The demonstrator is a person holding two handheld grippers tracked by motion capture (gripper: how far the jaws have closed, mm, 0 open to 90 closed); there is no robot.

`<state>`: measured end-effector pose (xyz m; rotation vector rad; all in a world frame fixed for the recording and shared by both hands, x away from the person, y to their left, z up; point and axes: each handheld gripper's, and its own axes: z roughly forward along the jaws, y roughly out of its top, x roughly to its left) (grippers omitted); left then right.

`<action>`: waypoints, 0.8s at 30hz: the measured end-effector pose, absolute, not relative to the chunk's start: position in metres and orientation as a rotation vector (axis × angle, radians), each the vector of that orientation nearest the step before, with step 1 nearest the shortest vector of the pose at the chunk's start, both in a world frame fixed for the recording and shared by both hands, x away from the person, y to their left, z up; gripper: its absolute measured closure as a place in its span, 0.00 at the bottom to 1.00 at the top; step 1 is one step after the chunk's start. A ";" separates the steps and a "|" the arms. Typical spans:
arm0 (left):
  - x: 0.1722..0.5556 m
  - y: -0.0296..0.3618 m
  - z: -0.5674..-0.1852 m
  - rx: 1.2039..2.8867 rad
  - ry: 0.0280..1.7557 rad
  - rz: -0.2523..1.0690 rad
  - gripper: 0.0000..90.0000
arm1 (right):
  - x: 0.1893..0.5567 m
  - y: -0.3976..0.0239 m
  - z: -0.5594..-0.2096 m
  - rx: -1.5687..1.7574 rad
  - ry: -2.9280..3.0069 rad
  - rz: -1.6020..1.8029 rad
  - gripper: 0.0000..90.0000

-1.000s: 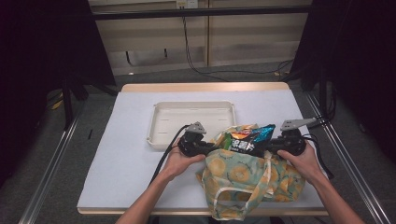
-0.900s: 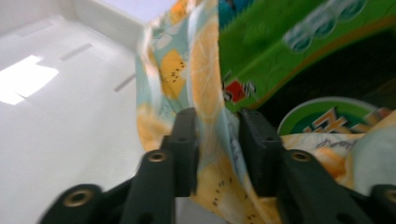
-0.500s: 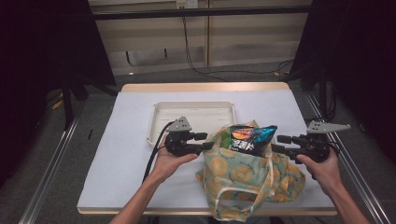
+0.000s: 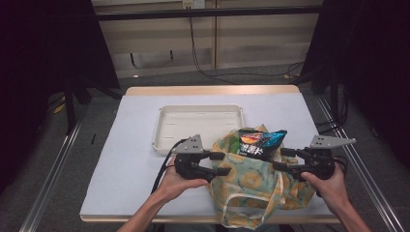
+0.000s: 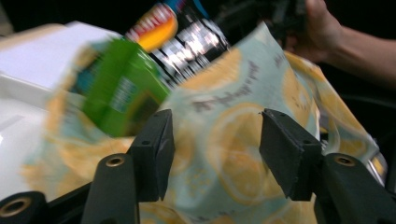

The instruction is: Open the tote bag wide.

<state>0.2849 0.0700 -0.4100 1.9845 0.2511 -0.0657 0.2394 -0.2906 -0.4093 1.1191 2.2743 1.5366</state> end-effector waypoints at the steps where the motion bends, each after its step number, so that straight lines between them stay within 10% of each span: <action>1: 0.283 0.068 -0.413 1.993 0.231 -0.080 0.66 | 0.240 -0.288 -0.411 1.117 2.290 1.506 0.34; 8: 0.272 0.082 -0.407 1.982 0.176 -0.121 0.99 | 0.236 -0.289 -0.416 1.128 2.283 1.436 0.33; 24: 0.251 0.079 -0.441 2.115 0.084 -0.241 1.00 | 0.229 -0.288 -0.422 1.147 2.295 1.476 0.33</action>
